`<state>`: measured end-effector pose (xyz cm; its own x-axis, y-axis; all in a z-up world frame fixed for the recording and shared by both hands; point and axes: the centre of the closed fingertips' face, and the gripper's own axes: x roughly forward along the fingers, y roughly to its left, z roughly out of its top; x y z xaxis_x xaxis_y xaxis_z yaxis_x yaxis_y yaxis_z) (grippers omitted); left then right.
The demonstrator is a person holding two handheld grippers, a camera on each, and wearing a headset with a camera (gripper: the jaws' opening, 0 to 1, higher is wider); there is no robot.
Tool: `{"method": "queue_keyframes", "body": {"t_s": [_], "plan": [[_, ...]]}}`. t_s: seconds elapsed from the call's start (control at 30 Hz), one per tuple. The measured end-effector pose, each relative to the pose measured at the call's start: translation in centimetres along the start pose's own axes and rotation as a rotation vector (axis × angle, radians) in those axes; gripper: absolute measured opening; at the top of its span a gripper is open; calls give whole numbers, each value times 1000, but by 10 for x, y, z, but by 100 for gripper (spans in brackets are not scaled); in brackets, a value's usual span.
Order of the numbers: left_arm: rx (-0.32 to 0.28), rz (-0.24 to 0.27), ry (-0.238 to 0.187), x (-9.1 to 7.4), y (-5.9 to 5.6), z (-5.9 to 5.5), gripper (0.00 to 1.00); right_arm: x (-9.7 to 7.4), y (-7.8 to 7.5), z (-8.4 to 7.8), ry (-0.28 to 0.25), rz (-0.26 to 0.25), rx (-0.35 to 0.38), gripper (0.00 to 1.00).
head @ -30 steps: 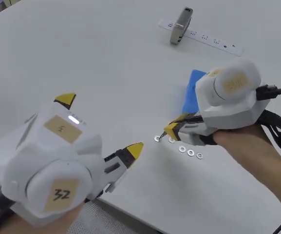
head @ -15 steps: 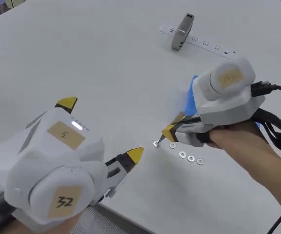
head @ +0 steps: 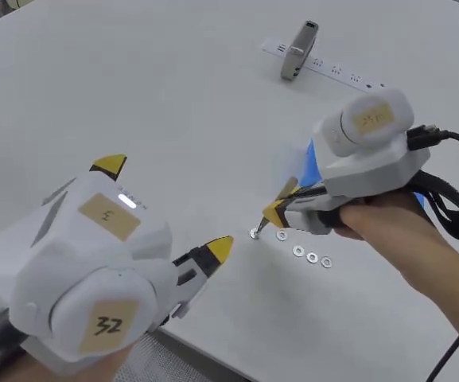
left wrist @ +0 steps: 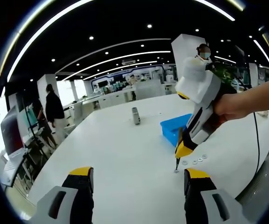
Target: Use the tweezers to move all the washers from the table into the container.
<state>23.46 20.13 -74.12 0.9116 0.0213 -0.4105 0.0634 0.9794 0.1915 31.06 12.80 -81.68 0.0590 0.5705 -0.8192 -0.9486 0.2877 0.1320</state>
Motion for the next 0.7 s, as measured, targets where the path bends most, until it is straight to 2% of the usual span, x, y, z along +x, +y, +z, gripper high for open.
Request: {"method": "queue_keyframes", "body": {"t_s": [0.3, 0.4, 0.7], "plan": [[10, -1, 9, 1, 2, -2, 82, -2, 3, 1, 9, -8, -10, 4], [9, 2, 12, 1, 3, -3, 82, -1, 3, -2, 18, 4, -4, 4], [11, 3, 13, 1, 4, -4, 81, 1, 2, 0, 8, -2, -4, 4]]}}
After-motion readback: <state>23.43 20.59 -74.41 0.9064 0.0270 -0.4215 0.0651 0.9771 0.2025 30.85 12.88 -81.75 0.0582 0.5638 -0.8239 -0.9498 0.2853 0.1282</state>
